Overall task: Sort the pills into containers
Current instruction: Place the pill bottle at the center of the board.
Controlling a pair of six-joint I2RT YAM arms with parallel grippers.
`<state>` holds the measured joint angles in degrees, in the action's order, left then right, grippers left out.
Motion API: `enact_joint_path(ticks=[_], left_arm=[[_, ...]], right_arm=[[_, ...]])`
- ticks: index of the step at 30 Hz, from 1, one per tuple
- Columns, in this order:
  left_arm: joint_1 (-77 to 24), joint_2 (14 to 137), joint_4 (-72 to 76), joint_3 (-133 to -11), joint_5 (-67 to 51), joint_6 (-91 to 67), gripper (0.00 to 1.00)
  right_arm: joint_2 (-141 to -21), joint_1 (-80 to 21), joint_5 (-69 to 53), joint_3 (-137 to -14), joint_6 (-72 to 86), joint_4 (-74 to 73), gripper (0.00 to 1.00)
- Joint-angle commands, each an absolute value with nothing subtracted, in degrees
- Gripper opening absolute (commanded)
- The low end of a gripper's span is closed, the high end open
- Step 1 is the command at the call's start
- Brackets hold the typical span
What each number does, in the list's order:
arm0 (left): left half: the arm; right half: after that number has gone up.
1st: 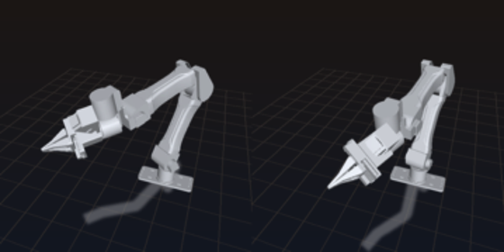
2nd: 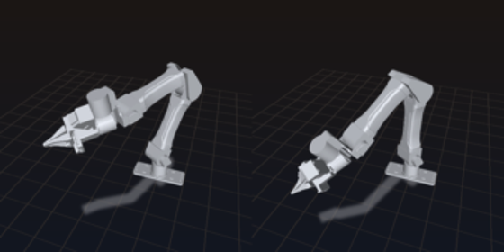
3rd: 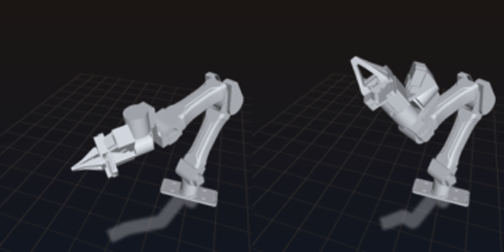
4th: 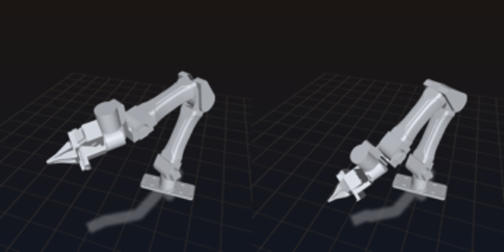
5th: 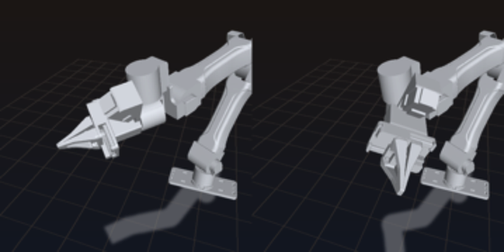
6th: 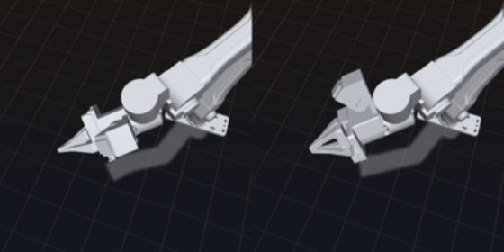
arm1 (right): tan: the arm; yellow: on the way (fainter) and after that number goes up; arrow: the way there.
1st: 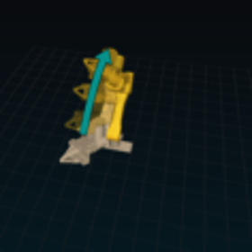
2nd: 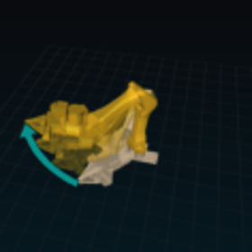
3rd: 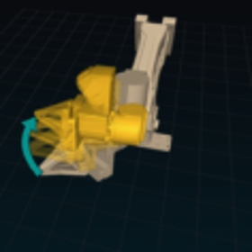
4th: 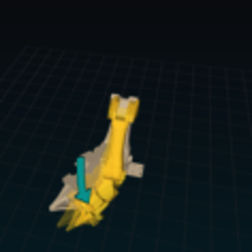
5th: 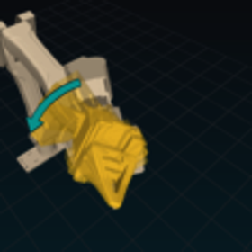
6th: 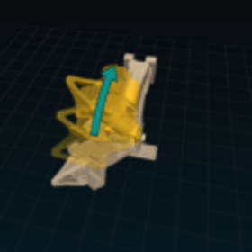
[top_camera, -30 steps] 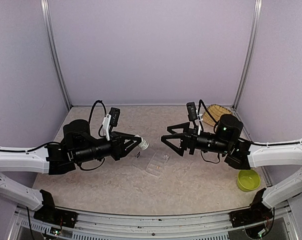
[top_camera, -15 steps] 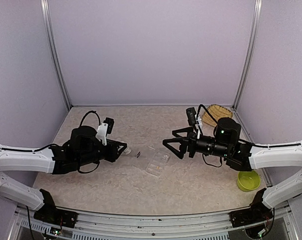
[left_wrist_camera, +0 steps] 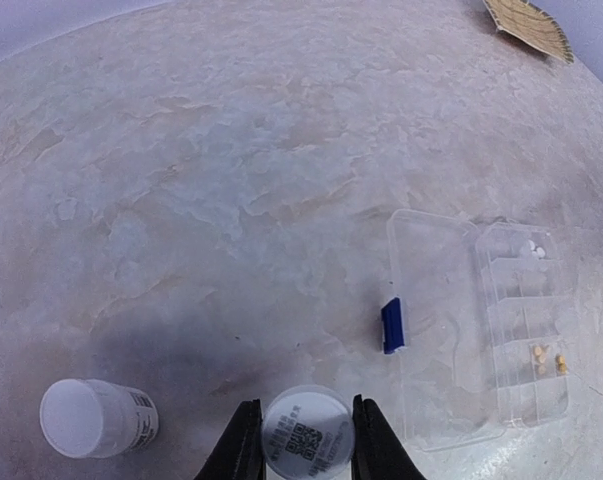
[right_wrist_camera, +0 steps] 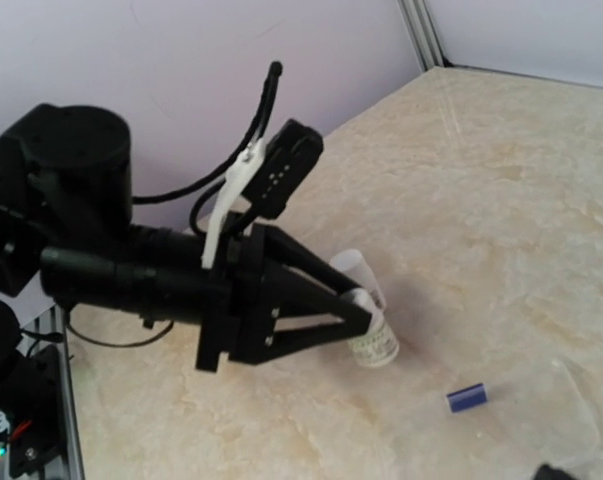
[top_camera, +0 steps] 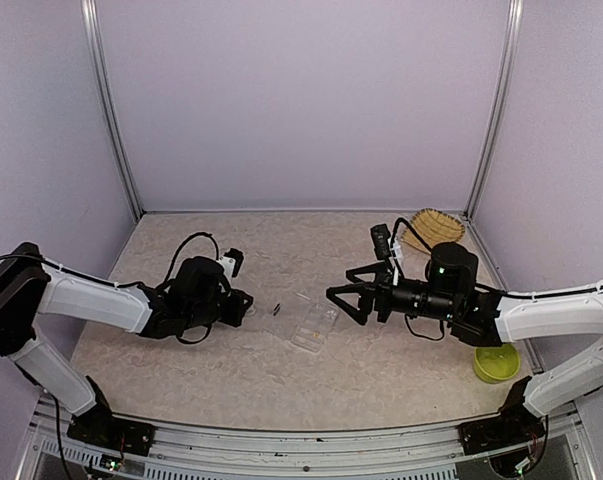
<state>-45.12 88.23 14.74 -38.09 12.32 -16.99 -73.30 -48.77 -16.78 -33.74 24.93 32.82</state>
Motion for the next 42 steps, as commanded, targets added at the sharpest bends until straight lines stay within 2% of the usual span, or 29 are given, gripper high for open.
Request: enact_joint_path(ticks=[1, 23, 42], left_arm=[[-43.04, 90.23, 17.43, -40.03, 13.1, -14.81, 0.17], [-39.81, 99.34, 19.66, -43.07, 16.57, -12.49, 0.23], [-39.89, 95.45, 19.06, -43.51, 13.69, -13.26, 0.6]], right_arm=[[-72.64, -48.37, -15.76, -32.57, 24.86, 33.36, 1.0], [-74.02, -48.38, -16.4, -31.58, 25.55, 34.76, 1.0], [-76.41, -48.34, -16.31, -32.01, 25.93, 34.41, 1.0]])
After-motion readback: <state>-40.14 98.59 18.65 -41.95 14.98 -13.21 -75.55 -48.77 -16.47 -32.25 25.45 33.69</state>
